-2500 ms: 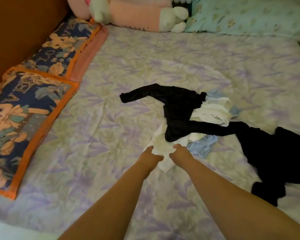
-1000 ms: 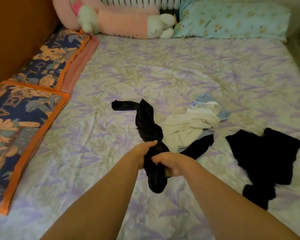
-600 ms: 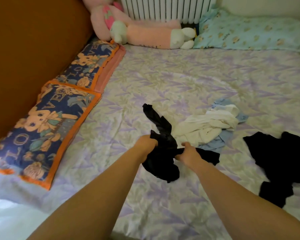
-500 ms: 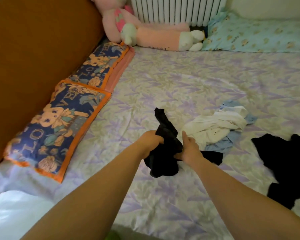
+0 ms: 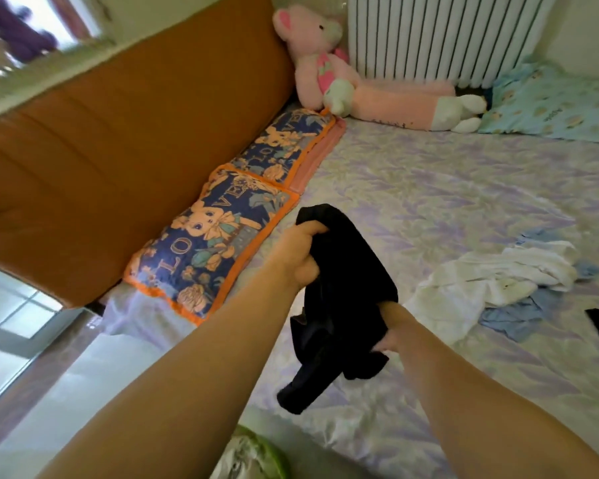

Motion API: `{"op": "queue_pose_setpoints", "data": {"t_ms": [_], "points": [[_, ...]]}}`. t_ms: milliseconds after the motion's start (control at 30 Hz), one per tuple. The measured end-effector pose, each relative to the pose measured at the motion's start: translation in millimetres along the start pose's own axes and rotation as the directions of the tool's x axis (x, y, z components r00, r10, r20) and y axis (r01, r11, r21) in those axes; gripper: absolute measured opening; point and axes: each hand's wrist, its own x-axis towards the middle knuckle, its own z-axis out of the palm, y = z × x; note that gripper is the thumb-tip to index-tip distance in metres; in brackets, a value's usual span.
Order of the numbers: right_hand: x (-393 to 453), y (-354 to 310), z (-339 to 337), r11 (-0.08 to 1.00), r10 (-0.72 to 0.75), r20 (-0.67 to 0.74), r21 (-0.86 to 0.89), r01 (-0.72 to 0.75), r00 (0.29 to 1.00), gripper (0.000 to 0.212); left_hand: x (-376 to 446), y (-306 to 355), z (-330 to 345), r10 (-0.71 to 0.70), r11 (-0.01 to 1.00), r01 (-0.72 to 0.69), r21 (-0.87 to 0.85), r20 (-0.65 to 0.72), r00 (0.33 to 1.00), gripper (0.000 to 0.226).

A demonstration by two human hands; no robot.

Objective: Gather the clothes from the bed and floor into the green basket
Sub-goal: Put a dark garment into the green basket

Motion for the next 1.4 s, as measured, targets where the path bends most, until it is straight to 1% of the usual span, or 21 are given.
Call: {"op": "queue_pose_setpoints", "data": {"t_ms": [33, 100, 200, 267, 367, 467, 533, 567, 633, 667, 733, 800, 900, 967, 1033, 1100, 1167, 1200, 1267, 1333, 1400], "points": [[-15.9, 3.0, 15.6, 0.999, 0.001, 0.004, 0.036, -0.001, 1.000, 0.037, -7.7, 4.4, -27.5, 0.009, 0.999, -0.012, -0.032, -0.071, 0.997, 0.017], [-45.5, -2.4, 27.6, 0.986, -0.078, 0.113, 0.157, 0.059, 0.990, 0.028, -5.3, -1.4, -59.2, -0.020, 0.995, -0.001, -0.103, -0.198, 0.980, 0.022], [-68.1, -7.7, 60.1, 0.946, -0.228, 0.176, 0.272, 0.175, 0.958, 0.022, -18.2, -16.5, -113.6, -0.095, 0.993, 0.055, -0.109, -0.407, 0.909, 0.030], [-76.7, -10.0, 84.0, 0.925, -0.268, 0.182, 0.323, 0.200, 0.946, 0.026, -36.3, -28.8, -137.2, -0.171, 0.982, 0.113, -0.151, -0.453, 0.875, 0.032], [-92.5, -13.6, 114.1, 0.937, -0.253, 0.212, 0.296, 0.185, 0.944, 0.037, -65.7, -40.9, -149.4, -0.287, 0.954, 0.210, -0.215, -0.439, 0.851, 0.037], [-112.2, -12.7, 148.3, 0.970, -0.204, 0.324, 0.197, 0.145, 0.924, 0.042, -75.6, -51.3, -168.4, -0.380, 0.915, 0.322, -0.242, -0.252, 0.890, 0.069], [-119.4, -8.2, 166.6, 0.988, -0.140, 0.402, 0.121, 0.099, 0.905, 0.044, -72.0, -58.2, -177.9, -0.357, 0.910, 0.309, -0.275, -0.142, 0.923, 0.093], [-124.8, -3.1, 176.6, 0.995, -0.099, 0.440, 0.051, 0.085, 0.892, 0.045, -75.4, -60.0, -178.4, -0.334, 0.908, 0.285, -0.307, -0.121, 0.935, 0.086], [-129.9, 7.0, 193.8, 0.993, -0.046, 0.527, -0.071, 0.098, 0.848, 0.043, -75.7, -62.2, -183.4, -0.213, 0.931, 0.146, -0.335, -0.174, 0.961, 0.044], [-133.4, 10.7, 200.3, 0.989, -0.033, 0.552, -0.105, 0.109, 0.833, 0.040, -75.1, -62.2, -186.5, -0.141, 0.937, 0.066, -0.344, -0.197, 0.970, 0.034], [-138.4, 19.9, 211.7, 0.984, 0.011, 0.578, -0.151, 0.094, 0.816, 0.035, -81.5, -60.4, -196.1, -0.074, 0.948, 0.003, -0.319, -0.212, 0.974, 0.032], [-142.4, 25.6, 218.3, 0.980, 0.019, 0.606, -0.167, 0.104, 0.795, 0.037, -88.0, -59.2, -209.4, -0.075, 0.955, -0.016, -0.297, -0.294, 0.953, 0.028], [-143.1, 32.7, 227.3, 0.978, -0.010, 0.600, -0.161, 0.133, 0.800, 0.038, -104.8, -59.5, -230.1, -0.094, 0.977, 0.035, -0.212, -0.275, 0.957, 0.027], [-134.6, 39.8, 238.1, 0.980, -0.024, 0.502, -0.157, 0.119, 0.865, 0.036, -121.8, -61.8, -243.1, -0.119, 0.984, 0.082, -0.160, -0.235, 0.965, 0.025], [-122.1, 49.6, 250.5, 0.961, -0.023, 0.376, -0.247, 0.125, 0.926, 0.038, -137.4, -63.8, -256.5, -0.158, 0.973, 0.101, -0.208, -0.280, 0.947, 0.022], [-114.5, 65.8, 260.6, 0.888, -0.018, 0.275, -0.438, 0.142, 0.961, 0.032, -151.7, -66.8, -271.1, -0.125, 0.968, 0.058, -0.242, -0.273, 0.954, 0.026], [-111.7, 85.5, 263.8, 0.795, 0.063, 0.219, -0.601, 0.084, 0.974, 0.032, -162.7, -73.6, -280.9, -0.086, 0.959, 0.002, -0.283, -0.282, 0.955, 0.027], [-112.2, 98.1, 267.0, 0.782, 0.131, 0.237, -0.621, 0.046, 0.963, 0.036, -168.0, -78.4, -288.5, -0.082, 0.943, -0.019, -0.331, -0.287, 0.954, 0.028], [-110.3, 124.0, 274.4, 0.849, 0.212, 0.340, -0.529, 0.000, 0.916, 0.035, -181.9, -84.7, -300.1, -0.111, 0.908, -0.033, -0.417, -0.318, 0.942, 0.031], [-110.0, 149.6, 284.0, 0.891, 0.200, 0.418, -0.453, 0.013, 0.886, 0.030, -189.7, -95.3, -315.8, -0.154, 0.883, -0.046, -0.468, -0.380, 0.912, 0.033], [-110.8, 171.9, 297.5, 0.884, 0.156, 0.404, -0.464, 0.055, 0.901, 0.029, -197.9, -107.6, -333.0, -0.197, 0.891, -0.032, -0.453, -0.449, 0.872, 0.029]]}}
